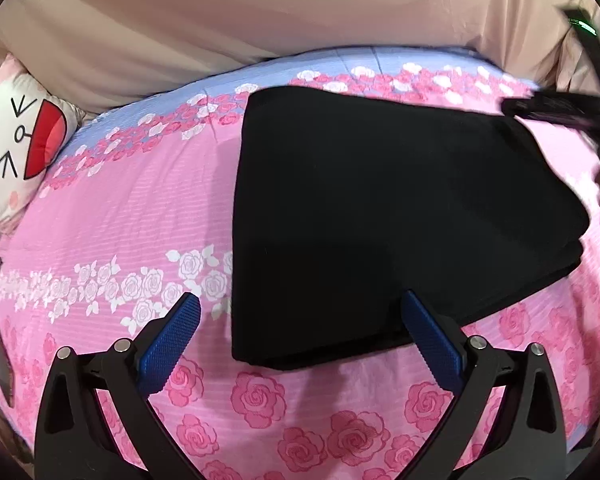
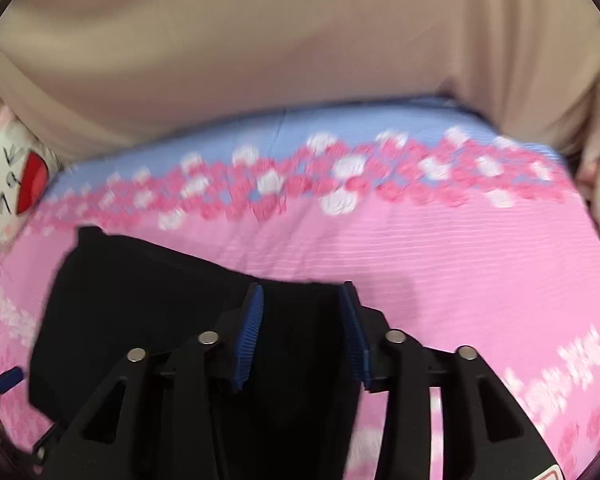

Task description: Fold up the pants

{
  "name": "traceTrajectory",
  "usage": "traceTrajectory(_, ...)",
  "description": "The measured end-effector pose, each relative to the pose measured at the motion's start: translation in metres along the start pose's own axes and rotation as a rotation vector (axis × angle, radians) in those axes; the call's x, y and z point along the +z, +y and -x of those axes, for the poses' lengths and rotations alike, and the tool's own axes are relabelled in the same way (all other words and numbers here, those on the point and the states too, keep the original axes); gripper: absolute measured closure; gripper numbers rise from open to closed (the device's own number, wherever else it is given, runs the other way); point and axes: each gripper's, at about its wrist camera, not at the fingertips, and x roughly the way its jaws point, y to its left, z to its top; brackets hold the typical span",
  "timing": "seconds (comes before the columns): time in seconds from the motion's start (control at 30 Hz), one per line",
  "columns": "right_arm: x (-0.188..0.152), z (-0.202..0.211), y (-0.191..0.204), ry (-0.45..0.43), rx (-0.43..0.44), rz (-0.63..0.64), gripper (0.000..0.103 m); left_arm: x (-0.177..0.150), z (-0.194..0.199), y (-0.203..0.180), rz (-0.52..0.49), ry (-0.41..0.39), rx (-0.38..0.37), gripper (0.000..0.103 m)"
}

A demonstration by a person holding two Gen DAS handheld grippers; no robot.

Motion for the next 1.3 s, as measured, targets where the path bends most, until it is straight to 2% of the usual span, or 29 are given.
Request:
traceTrajectory(0.03,-0.008,0.013,-0.006,-0.015,0.002,-0.021,0.048,0.0,0.001,0.004,0.011,-0.004,-0.024,0.005)
traceTrajectory(0.17,-0.044,0.043,-0.03,0.013,-0.006,-0.073,0.048,0.001,0.002,0.029,0.095,0.011,-0.152,0.005)
traceTrajectory(0.23,-0.066,0.055,-0.041,0.037,0.022,-0.118,0.048,0.0,0.002,0.044,0.152,0.016,-0.215,0.005)
traceTrajectory(0.3,-0.086,0.061,-0.045,0.057,0.049,-0.148,0.046,-0.001,0.0,0.058,0.211,0.017,-0.241,0.005)
traceTrajectory(0.37,-0.098,0.061,-0.048,0.063,0.067,-0.179,0.036,-0.003,-0.005,0.07,0.281,0.025,-0.257,0.005)
traceTrajectory(0.47,-0.111,0.051,-0.048,0.098,0.146,-0.231,0.034,-0.003,-0.016,0.077,0.355,0.045,-0.306,0.005)
traceTrajectory(0.57,-0.117,0.038,-0.044,0.131,0.217,-0.266,0.029,0.002,-0.033,0.073,0.404,0.088,-0.42,0.005)
traceTrajectory(0.6,-0.117,0.032,-0.04,0.136,0.242,-0.272,0.029,0.003,-0.042,0.07,0.422,0.111,-0.492,0.005)
traceTrajectory(0.63,-0.117,0.028,-0.037,0.144,0.266,-0.278,0.028,0.004,-0.051,0.066,0.441,0.149,-0.517,0.005)
traceTrajectory(0.7,-0.117,0.018,-0.03,0.157,0.325,-0.306,0.026,0.01,-0.047,0.059,0.439,0.112,-0.485,0.005)
traceTrajectory(0.73,-0.117,0.017,-0.029,0.142,0.327,-0.317,0.022,0.015,-0.052,0.051,0.412,0.141,-0.499,0.005)
traceTrajectory(0.77,-0.115,0.014,-0.026,0.128,0.32,-0.318,0.022,0.017,-0.054,0.046,0.396,0.152,-0.483,0.005)
traceTrajectory(0.8,-0.113,0.013,-0.024,0.122,0.315,-0.315,0.023,0.019,-0.053,0.042,0.379,0.136,-0.452,0.011)
traceTrajectory(0.87,-0.11,0.009,-0.021,0.128,0.318,-0.309,0.055,0.019,-0.047,0.034,0.334,0.131,-0.376,0.031)
traceTrajectory(0.93,-0.105,0.022,-0.013,0.105,0.317,-0.275,0.066,0.019,-0.04,0.039,0.332,0.11,-0.378,0.064)
traceTrajectory(0.97,-0.102,0.03,-0.009,0.092,0.316,-0.249,0.069,0.019,-0.033,0.042,0.323,0.099,-0.389,0.069)
traceTrajectory(1.03,-0.099,0.052,-0.003,0.067,0.344,-0.219,0.07,0.017,-0.017,0.049,0.307,0.083,-0.415,0.075)
traceTrajectory(1.13,-0.108,0.082,0.001,0.072,0.37,-0.188,0.071,0.001,0.002,0.05,0.265,0.101,-0.441,0.075)
traceTrajectory(1.23,-0.14,0.103,-0.006,0.13,0.368,-0.188,0.07,-0.031,0.025,0.05,0.238,0.145,-0.493,0.075)
traceTrajectory(1.3,-0.165,0.103,-0.011,0.179,0.337,-0.188,0.065,-0.051,0.033,0.047,0.222,0.165,-0.5,0.071)
